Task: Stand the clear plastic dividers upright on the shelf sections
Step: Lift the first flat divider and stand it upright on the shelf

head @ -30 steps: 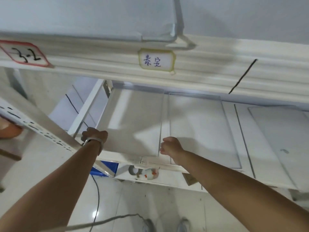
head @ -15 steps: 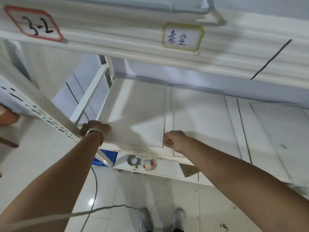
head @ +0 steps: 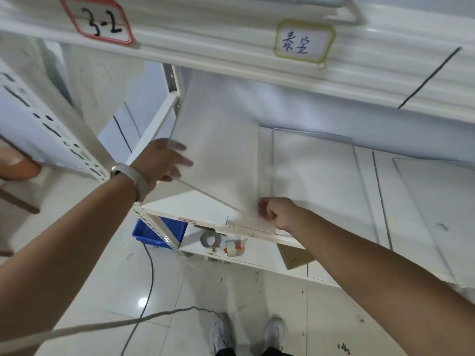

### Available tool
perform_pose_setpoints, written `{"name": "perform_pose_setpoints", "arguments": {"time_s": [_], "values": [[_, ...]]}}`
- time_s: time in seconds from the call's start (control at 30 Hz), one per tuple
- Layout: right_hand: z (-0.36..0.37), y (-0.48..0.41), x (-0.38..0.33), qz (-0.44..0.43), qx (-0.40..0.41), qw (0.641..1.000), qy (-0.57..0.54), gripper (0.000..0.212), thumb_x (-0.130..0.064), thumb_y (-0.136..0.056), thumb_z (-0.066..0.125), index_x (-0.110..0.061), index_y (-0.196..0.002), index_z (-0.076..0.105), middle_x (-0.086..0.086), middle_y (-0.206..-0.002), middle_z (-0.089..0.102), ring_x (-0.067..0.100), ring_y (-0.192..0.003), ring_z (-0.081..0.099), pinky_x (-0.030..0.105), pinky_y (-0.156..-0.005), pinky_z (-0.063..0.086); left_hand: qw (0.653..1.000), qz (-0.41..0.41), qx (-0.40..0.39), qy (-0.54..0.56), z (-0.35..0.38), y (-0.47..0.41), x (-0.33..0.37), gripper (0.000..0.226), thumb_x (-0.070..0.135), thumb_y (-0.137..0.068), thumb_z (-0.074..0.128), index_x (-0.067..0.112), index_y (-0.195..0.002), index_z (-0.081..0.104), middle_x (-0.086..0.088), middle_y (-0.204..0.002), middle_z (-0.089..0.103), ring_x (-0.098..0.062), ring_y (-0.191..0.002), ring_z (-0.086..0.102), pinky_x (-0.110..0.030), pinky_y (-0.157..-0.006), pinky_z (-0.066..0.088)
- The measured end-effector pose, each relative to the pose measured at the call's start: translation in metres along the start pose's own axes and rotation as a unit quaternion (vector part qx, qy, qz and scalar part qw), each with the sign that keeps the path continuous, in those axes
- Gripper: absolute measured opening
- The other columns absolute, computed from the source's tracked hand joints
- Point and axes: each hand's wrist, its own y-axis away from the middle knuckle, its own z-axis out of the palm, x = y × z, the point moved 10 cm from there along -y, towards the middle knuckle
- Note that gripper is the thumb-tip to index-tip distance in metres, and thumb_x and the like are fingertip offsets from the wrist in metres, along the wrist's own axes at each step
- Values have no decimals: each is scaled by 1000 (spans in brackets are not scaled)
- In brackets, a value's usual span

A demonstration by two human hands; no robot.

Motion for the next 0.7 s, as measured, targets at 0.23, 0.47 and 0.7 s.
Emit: {"name": "perform_pose_setpoints", "arguments": {"time_s": [0.23, 0.47, 0.7], "values": [[41, 30, 12, -67, -93, 987, 110, 20, 8, -92, 50, 3, -101, 68, 15, -87, 68, 21, -72, 65, 26, -68, 60, 983, 141, 19, -118, 26, 33, 75, 39, 3, -86, 48, 17, -122, 55, -8, -112, 66, -27, -58, 57, -24, -40, 46], [77, 65, 23, -262, -68, 745, 609, 22, -45, -77, 54, -23, -79, 53, -6, -85, 63, 20, -80, 60, 31, -72, 46, 951, 191, 62, -236, 33, 53, 103, 45, 5, -80, 42, 12, -123, 54, -11, -115, 65, -36, -87, 63, -40, -73, 56], [95, 80, 6, -356, 32, 658, 663, 43, -44, -96, 36, -14, -72, 56, 0, -61, 50, 27, -67, 54, 30, -63, 38, 939, 198, 66, -273, 41, 69, 111, 46, 4, -75, 37, 9, -118, 54, -11, -110, 66, -35, -89, 61, -44, -76, 55]]}}
